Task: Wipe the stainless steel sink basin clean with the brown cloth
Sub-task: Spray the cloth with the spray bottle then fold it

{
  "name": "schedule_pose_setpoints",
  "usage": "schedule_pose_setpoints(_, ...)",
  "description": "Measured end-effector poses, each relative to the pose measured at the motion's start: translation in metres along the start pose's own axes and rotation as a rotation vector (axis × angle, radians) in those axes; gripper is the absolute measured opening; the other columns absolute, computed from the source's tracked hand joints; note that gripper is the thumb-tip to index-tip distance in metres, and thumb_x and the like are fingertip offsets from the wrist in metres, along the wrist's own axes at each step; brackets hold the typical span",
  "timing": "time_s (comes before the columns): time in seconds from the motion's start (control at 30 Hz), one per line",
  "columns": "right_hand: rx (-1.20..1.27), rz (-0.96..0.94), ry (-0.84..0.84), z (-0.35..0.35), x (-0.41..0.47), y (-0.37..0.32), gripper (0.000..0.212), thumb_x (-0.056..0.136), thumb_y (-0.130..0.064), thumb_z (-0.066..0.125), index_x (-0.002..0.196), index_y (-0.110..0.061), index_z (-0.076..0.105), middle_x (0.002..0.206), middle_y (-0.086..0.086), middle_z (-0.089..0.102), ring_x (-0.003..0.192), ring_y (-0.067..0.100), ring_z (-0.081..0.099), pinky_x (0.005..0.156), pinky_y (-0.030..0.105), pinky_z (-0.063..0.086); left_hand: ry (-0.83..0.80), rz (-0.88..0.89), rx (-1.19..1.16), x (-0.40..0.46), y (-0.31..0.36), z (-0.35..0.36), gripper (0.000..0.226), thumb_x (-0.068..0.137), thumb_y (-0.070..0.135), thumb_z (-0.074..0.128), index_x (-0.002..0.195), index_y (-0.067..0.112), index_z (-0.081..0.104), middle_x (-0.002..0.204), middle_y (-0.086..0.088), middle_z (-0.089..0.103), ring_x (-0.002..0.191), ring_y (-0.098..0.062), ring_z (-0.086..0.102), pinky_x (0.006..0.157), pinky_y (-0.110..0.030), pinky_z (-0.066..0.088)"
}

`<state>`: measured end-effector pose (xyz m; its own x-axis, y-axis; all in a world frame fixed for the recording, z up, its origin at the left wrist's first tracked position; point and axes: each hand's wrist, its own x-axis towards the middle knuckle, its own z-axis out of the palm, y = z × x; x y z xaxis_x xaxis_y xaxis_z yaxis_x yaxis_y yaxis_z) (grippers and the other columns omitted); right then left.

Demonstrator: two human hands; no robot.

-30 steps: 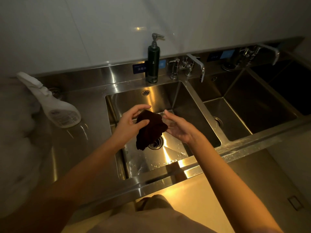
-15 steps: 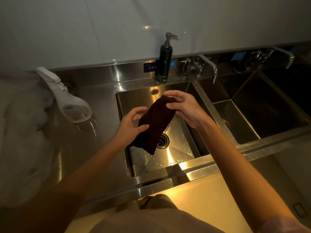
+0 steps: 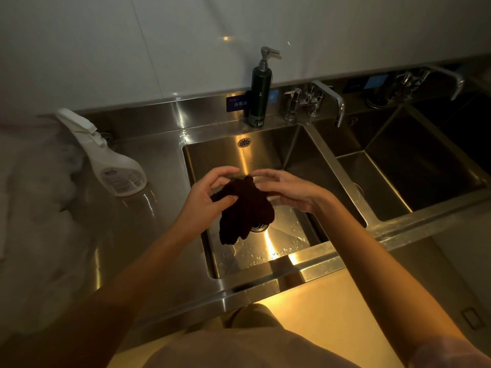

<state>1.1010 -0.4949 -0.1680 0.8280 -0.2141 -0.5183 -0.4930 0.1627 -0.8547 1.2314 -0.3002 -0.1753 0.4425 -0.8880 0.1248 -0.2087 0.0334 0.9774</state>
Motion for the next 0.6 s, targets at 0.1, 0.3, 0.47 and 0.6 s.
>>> schedule_pose_setpoints(0.1, -0.013, 0.071, -0.147, -0.001, 0.000, 0.006, 0.055, 0.081, -0.037, 0.065, 0.132, -0.020, 0.052, 0.124, 0.005, 0.063, 0.116, 0.021, 0.061, 0.094, 0.033, 0.053, -0.017, 0.026, 0.033, 0.000, 0.001, -0.004, 0.053, 0.084, 0.004, 0.065, 0.120, 0.041, 0.055, 0.102, 0.008, 0.069, 0.112, -0.008, 0.060, 0.094, -0.006, 0.038)
schedule_pose_setpoints(0.3, 0.020, -0.015, -0.137, 0.001, 0.002, 0.010, 0.040, 0.086, -0.007, 0.064, 0.126, -0.011, 0.058, 0.123, 0.012, 0.064, 0.116, 0.025, 0.061, 0.100, 0.036, 0.049, -0.060, -0.002, 0.139, -0.002, -0.005, -0.008, 0.052, 0.084, 0.010, 0.066, 0.118, 0.048, 0.054, 0.106, -0.002, 0.067, 0.122, -0.005, 0.052, 0.095, -0.004, 0.032)
schedule_pose_setpoints(0.47, -0.197, -0.278, 0.160, 0.011, -0.006, 0.000, 0.025, 0.084, -0.001, 0.066, 0.108, -0.007, 0.064, 0.110, 0.018, 0.063, 0.110, 0.035, 0.058, 0.097, 0.047, 0.049, -0.016, -0.030, 0.133, -0.003, -0.011, -0.011, 0.053, 0.081, 0.001, 0.067, 0.118, 0.038, 0.054, 0.089, 0.006, 0.069, 0.110, -0.005, 0.060, 0.109, -0.031, 0.027)
schedule_pose_setpoints(0.6, -0.437, -0.514, 0.376, 0.024, -0.011, -0.011, 0.021, 0.083, -0.004, 0.069, 0.102, -0.012, 0.067, 0.106, 0.011, 0.061, 0.106, 0.027, 0.057, 0.093, 0.051, 0.049, -0.005, -0.145, 0.097, 0.000, -0.016, -0.013, 0.065, 0.078, -0.007, 0.067, 0.130, 0.027, 0.047, 0.087, 0.008, 0.067, 0.118, -0.006, 0.055, 0.110, -0.038, 0.031)
